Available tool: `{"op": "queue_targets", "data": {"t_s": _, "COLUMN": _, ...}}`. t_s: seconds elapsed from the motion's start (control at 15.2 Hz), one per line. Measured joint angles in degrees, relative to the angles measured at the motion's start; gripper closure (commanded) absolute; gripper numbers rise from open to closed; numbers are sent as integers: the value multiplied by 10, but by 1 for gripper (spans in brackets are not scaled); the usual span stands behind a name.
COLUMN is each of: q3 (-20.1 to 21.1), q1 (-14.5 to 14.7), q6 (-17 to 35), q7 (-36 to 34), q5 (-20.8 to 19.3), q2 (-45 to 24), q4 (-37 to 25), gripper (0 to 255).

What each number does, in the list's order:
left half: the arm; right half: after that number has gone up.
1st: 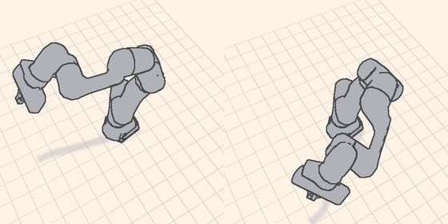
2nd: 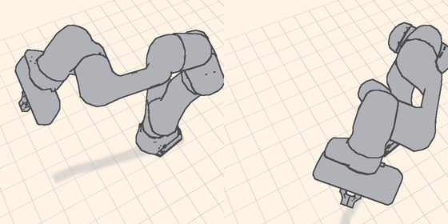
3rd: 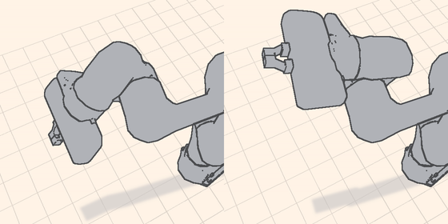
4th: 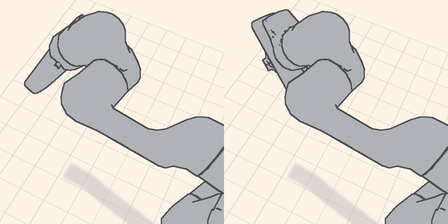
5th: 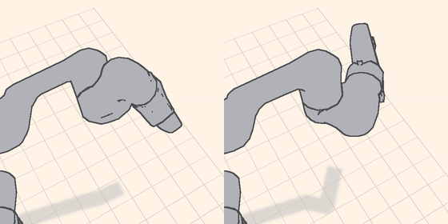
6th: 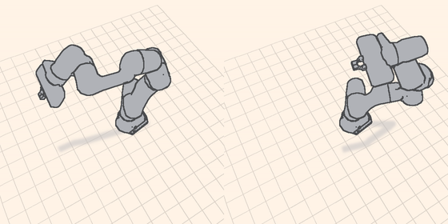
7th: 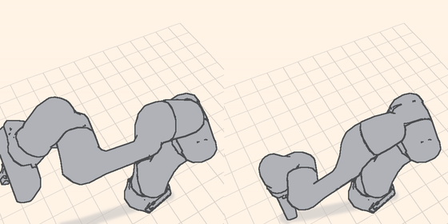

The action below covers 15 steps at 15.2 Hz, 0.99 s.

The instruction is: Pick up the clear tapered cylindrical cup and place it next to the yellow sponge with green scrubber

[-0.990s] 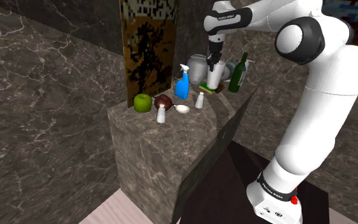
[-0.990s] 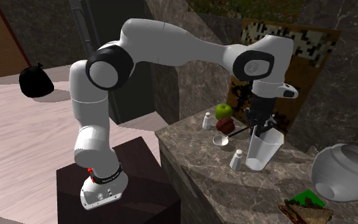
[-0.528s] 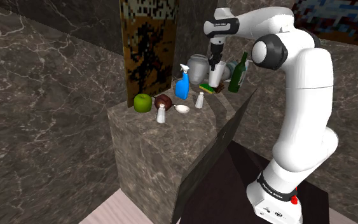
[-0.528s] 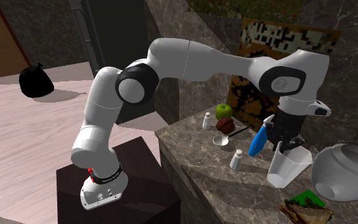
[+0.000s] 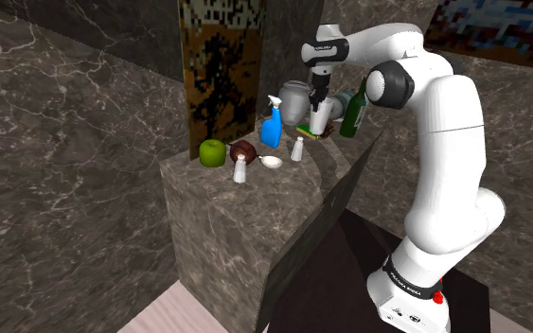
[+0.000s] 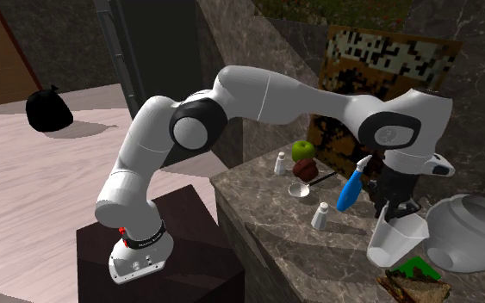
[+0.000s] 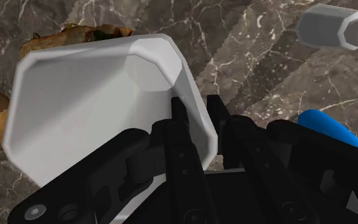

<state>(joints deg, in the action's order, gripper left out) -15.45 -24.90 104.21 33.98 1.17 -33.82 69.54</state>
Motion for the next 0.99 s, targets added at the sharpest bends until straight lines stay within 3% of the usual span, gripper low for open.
{"op": "queue_targets", "data": {"t_s": 0.59, "q3": 2, "q1": 3, "q6": 63, "q7": -4, "q5": 1, "q2": -8, "q4": 55, "gripper": 255}}
{"op": "queue_targets", "data": {"t_s": 0.99, "q3": 2, "q1": 3, "q6": 69, "q7": -4, "q5": 1, "q2": -9, "q4": 60, "gripper": 255}}
